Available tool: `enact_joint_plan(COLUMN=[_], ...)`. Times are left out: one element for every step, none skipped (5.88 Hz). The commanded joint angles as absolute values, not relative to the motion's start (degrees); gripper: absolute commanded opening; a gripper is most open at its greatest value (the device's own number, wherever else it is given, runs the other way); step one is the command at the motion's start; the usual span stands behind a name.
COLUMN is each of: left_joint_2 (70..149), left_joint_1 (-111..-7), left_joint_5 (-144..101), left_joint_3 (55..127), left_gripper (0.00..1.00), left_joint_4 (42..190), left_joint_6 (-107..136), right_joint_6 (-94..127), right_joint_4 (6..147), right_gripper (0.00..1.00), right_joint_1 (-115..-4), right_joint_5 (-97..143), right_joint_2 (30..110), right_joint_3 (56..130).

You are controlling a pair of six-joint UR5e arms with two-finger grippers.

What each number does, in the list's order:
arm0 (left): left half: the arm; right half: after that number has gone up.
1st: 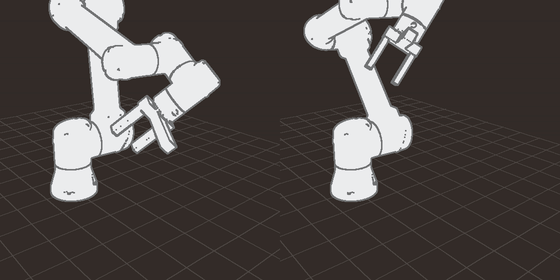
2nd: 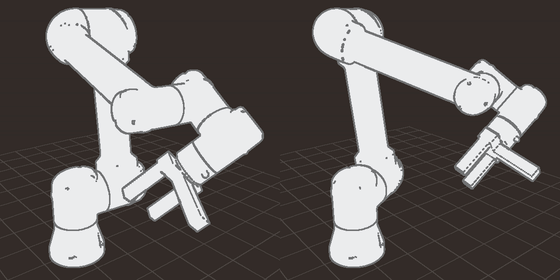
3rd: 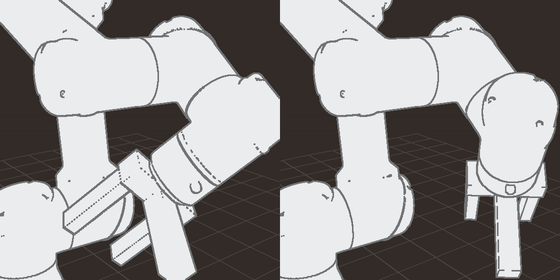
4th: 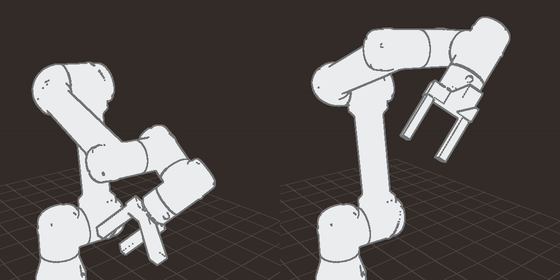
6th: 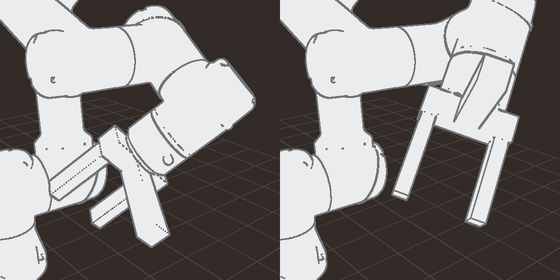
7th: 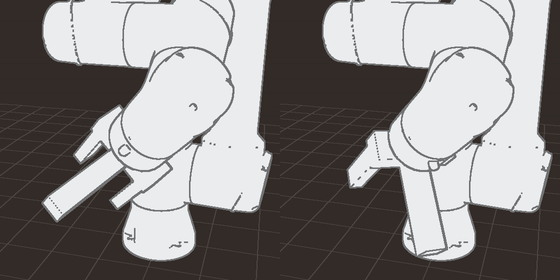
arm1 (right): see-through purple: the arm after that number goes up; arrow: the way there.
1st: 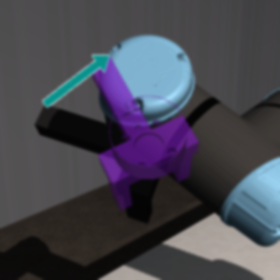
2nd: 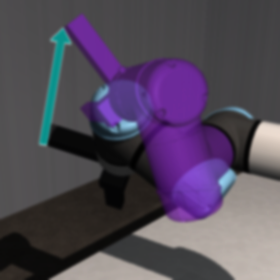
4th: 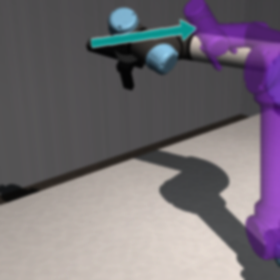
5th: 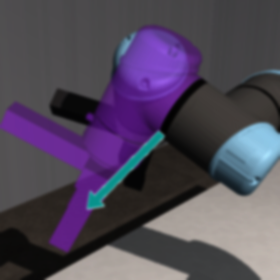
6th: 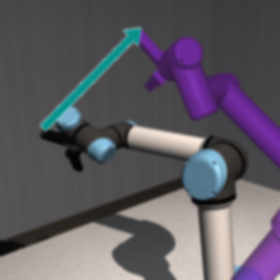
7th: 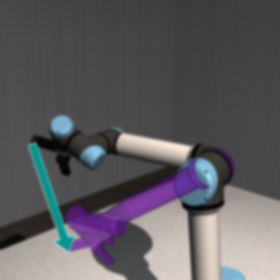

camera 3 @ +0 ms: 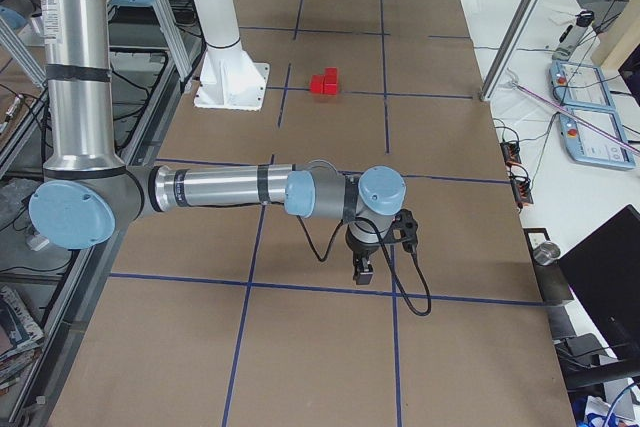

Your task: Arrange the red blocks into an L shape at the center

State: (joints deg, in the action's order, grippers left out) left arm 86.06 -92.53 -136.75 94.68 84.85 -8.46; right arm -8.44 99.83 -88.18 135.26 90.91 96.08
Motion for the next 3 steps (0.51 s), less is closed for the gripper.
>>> enact_joint_plan(left_joint_2=[85.0, 84.9, 84.6], left_joint_1=[-92.4, -92.6, -92.4], left_joint_5=[-136.8, -137.2, -137.0], left_joint_3=[95.5, 96.1, 96.2], left_gripper=[1.0, 1.0, 1.0], left_joint_4=[85.5, 84.5, 84.3], left_joint_6=[-8.4, -8.4, -8.5], right_joint_6=[-8.4, -8.5, -8.7], right_joint_4=[100.9, 100.9, 100.9], right_gripper=[1.0, 1.0, 1.0], right_joint_1=[-88.2, -88.1, -88.1], right_joint_5=[135.5, 135.5, 135.4], right_joint_2=[91.7, 91.8, 91.9], right_joint_3=[96.1, 96.0, 95.9])
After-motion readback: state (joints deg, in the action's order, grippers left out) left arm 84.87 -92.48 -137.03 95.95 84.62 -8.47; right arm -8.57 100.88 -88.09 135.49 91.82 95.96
